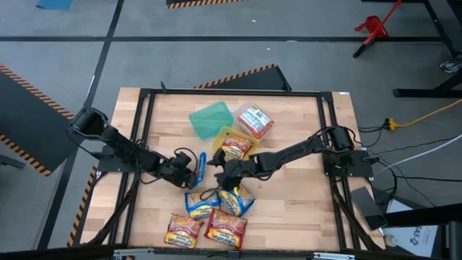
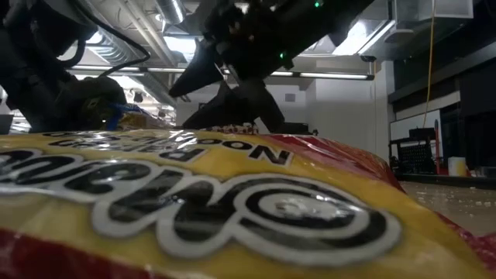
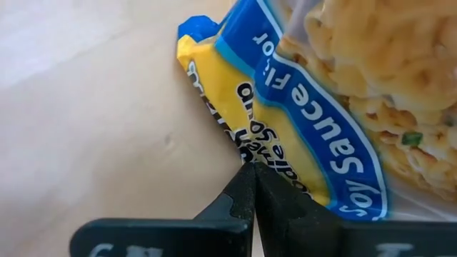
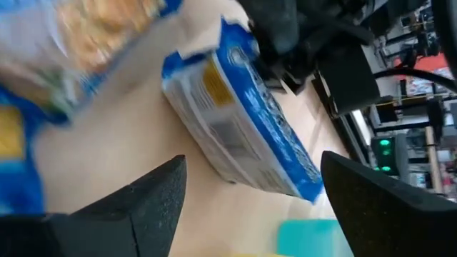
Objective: Sort Maruchan noodles
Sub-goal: Put the top left blue noodle pack into the green bin
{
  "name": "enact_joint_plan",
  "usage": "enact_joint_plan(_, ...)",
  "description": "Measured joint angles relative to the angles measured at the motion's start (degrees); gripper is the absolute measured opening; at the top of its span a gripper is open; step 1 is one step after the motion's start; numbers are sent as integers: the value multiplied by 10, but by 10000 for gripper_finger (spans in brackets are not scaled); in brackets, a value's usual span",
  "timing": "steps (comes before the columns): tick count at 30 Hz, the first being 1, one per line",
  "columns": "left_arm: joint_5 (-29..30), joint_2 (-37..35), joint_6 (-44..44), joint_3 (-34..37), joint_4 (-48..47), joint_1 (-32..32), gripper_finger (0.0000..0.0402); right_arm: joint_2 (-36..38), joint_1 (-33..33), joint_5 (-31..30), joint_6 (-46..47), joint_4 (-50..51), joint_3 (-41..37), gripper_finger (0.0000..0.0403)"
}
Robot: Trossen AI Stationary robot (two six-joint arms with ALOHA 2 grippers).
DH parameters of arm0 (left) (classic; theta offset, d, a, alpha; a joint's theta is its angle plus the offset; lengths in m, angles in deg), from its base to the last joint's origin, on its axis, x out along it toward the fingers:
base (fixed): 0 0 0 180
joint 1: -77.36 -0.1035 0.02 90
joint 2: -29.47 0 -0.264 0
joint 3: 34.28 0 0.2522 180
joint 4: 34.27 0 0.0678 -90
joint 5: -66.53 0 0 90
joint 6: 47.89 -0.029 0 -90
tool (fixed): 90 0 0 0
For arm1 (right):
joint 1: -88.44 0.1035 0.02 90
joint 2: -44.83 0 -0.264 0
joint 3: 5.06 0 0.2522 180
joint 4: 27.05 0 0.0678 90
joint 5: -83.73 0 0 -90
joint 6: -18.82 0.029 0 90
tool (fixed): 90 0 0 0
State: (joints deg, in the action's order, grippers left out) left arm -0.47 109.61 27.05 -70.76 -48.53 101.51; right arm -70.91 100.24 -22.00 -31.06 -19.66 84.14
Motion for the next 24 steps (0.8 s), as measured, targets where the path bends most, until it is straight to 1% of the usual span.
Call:
enact_joint_plan(6, -1, 2, -39, 0, 8, -20, 0, 0, -22, 12, -57, -2, 0, 308)
enact_joint_plan(11, -12, 2, -70, 1, 19, -37, 0, 0, -28, 76, -83, -8, 0, 308)
enact_joint_plan(13, -16, 2, -80, 1, 21, -43, 0, 0, -29, 93, -94, -11, 0, 308)
enact_joint_plan(17, -22, 2, -105, 1, 35, -52, 0, 0, -34, 93, -119, -19, 0, 308)
enact_joint_plan(24, -42, 3, -127, 1, 51, -67, 0, -8, -53, 116, -120, -23, 0, 308)
